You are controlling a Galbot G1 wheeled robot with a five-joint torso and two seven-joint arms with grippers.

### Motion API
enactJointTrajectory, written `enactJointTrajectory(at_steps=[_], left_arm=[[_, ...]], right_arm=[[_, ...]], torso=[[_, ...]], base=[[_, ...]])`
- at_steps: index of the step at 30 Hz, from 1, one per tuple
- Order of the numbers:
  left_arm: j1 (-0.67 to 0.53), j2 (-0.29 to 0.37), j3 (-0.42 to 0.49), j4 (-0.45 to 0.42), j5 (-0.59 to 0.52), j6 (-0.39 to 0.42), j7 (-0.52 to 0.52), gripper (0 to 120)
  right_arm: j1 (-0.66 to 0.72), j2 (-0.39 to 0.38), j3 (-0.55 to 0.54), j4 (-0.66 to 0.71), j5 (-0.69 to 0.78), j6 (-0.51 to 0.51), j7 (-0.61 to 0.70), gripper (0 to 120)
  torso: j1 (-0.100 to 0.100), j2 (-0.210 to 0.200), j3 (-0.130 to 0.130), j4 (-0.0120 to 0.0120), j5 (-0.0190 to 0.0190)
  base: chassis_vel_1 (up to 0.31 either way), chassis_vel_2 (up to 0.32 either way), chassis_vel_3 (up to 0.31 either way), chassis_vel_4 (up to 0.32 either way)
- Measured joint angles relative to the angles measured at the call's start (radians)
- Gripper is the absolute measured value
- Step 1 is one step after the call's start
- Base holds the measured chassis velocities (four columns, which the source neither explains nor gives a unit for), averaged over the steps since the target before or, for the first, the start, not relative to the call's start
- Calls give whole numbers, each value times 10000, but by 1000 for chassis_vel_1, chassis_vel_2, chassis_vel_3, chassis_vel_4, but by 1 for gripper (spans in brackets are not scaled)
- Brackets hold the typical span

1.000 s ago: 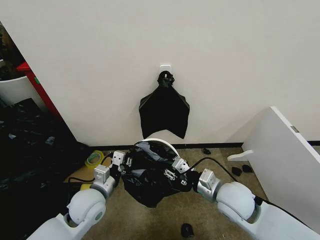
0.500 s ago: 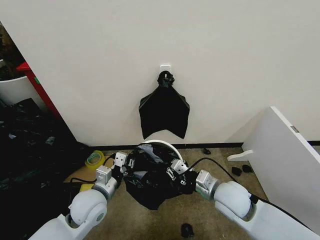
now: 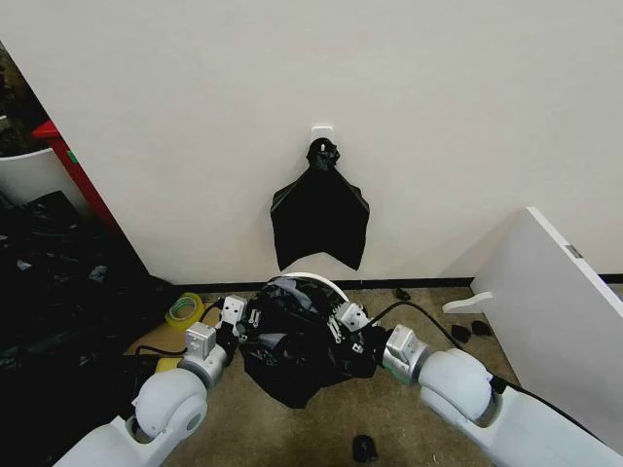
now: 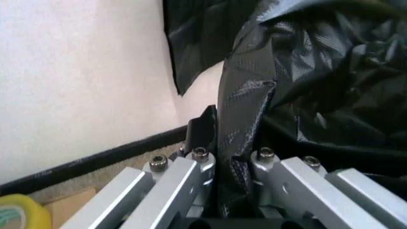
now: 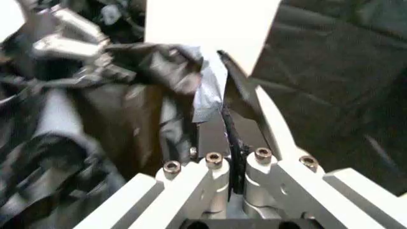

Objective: Place the garbage bag over the trash bin.

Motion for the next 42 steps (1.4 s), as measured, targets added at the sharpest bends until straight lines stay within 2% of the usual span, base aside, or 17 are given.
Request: enactJointTrajectory(at_steps=[6,10,14,16,18,20,26,27,30,33,36,37,40,42], left_arm=[[347,189,-62,-177,544,-264,631,3],[477,303,-147,-187,1190,-766,1101,3],[511,414,-167,-122,1795,-1323,1437,3],[490,466,-161,2,2361,-1942,1622,3],[482,470,-159,35,2487,-2083,1653,3],[490,468,-161,169,2878,-2647,1749,3],[498,434,-167,371,2926,-3180,1815,3],[487,412,-181,414,2910,-3303,1825,3],[484,392,-198,447,2870,-3328,1803,3],[507,337,-231,459,2683,-2983,1560,3],[521,281,-284,500,2535,-2720,1394,3],[521,281,-284,500,2535,-2720,1394,3],[502,236,-276,521,2208,-2464,1259,3],[498,224,-278,523,2171,-2424,1237,3]], right_arm=[[558,-19,133,-303,467,10,522,0],[983,-235,133,-648,647,56,520,0],[1237,-542,60,-1102,675,226,201,0],[1268,-794,-8,-1344,716,382,-44,0],[1257,-851,-15,-1394,718,430,-113,0],[1124,-961,41,-1572,787,492,-258,0],[908,-1173,125,-1907,1521,665,-665,0],[822,-1235,234,-2056,1740,983,-1052,0],[730,-1283,394,-2085,1875,1163,-1203,0],[474,-1322,832,-1695,2146,991,-460,0],[-58,-1364,1651,-1070,2623,471,280,14],[-58,-1364,1651,-1070,2623,471,280,14],[-476,-1362,2364,-157,3645,-191,1067,27],[-548,-1351,2514,108,4023,-380,1147,30]], torso=[[0,0,0,2,1],[0,0,0,1,0],[0,0,0,1,1],[0,0,0,1,1],[0,0,0,0,2],[0,0,0,0,1],[0,0,0,1,0],[0,0,0,0,0],[0,0,0,0,3],[0,0,0,5,0],[0,0,0,-1,0],[0,0,0,-1,0],[0,0,0,0,-1],[0,0,0,0,-3]], base=[[0,0,0,0],[0,0,0,0],[0,0,0,0],[0,0,0,0],[0,0,0,0],[0,0,0,0],[0,0,0,0],[0,0,0,0],[0,0,0,0],[0,0,0,0],[0,0,0,0],[0,0,0,0],[0,0,0,0],[0,0,0,0]])
